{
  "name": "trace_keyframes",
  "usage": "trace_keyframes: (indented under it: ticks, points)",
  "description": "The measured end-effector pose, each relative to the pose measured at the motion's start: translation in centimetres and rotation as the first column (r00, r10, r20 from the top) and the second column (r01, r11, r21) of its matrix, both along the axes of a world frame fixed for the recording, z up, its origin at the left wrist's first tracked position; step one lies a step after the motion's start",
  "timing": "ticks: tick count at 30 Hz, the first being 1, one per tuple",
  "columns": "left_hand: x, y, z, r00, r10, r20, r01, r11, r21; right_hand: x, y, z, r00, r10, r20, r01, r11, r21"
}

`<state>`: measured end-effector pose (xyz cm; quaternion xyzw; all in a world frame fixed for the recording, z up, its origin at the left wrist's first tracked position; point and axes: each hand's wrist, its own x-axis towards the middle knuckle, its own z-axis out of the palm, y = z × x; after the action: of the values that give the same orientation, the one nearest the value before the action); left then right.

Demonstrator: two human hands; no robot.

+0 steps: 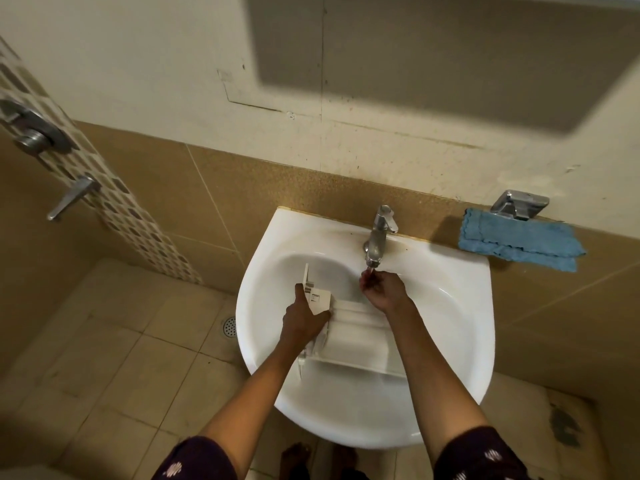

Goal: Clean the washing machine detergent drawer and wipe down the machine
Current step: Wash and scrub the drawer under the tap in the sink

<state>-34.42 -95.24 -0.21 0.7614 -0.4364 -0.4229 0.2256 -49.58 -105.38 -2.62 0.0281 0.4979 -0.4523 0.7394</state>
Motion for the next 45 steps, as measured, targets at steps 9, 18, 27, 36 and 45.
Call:
trace_keyframes:
  ticks: [9,18,27,36,45]
  points:
    - [-0.2,0.2,-0.9,1.0,0.023,0.017,-0.022,0.998,-0.057,2.3,1.6,0.1,0.224,0.517,-0.826,-0.893,0.447,0.038]
    - [-0.1,0.1,-1.1,0.999,0.008,0.037,-0.006,0.999,-0.052,4.1,3.6,-2.2,-0.237,0.105,-0.966,-0.915,0.309,0.259]
    - [-0.1,0.0,-1.3,0.999,0.041,0.018,-0.04,0.998,-0.047,-5.1,2.6,-3.1,-0.151,0.149,-0.977,-0.779,0.59,0.211]
    - [-0.1,0.1,-1.3,0.999,0.035,0.019,-0.034,0.998,-0.059,-5.0,1.7,-2.1,-0.044,0.12,-0.992,-0.738,0.666,0.113]
    - [0.3,1.1,-0.8,0.995,0.096,0.006,-0.093,0.981,-0.171,0.5,0.7,1.1,0.996,-0.042,0.075,0.041,0.999,0.006]
